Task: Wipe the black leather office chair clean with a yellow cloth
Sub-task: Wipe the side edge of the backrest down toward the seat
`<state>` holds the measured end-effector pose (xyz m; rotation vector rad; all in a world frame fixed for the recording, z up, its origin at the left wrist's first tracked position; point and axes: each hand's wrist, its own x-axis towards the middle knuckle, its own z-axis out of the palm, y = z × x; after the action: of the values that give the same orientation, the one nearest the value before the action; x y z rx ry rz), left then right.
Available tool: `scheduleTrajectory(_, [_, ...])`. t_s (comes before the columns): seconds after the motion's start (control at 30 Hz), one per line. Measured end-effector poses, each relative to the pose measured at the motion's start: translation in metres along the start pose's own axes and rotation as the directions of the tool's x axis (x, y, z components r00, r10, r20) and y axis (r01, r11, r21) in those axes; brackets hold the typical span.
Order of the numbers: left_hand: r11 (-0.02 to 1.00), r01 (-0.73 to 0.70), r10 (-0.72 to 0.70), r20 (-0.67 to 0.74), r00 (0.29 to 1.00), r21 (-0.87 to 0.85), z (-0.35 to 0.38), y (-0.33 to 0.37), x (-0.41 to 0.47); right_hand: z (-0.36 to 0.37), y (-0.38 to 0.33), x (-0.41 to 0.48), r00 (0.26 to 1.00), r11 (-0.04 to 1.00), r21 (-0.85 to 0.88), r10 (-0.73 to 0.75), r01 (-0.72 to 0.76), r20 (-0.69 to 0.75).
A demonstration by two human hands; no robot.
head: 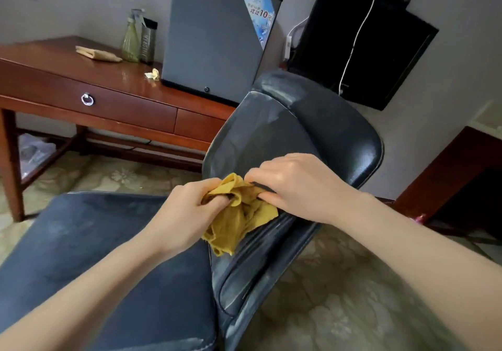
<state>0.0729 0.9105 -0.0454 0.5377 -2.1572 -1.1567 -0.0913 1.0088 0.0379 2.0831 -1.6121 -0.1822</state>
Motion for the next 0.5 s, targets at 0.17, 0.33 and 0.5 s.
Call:
scheduleTrajectory(0.17, [0.990,0.121,-0.118,-0.052,0.992,0.070,-0.004,0.020,0.031,-0.020,0.017,0.018,0.976,0.993,-0.114,0.020,0.005,0.218])
scheduleTrajectory(0.33, [0.987,0.156,-0.159,-0.133,0.978,-0.035,0.016,0.028,0.040,-0.021,0.021,-0.015,0.911,0.961,-0.277,0.090,0.027,0.403])
scheduleTrajectory(0.5, [0.989,0.115,-0.119,-0.031,0.992,-0.097,0.049,0.023,0.014,-0.025,-0.002,-0.043,0.864,0.928,-0.363,0.117,0.080,0.489])
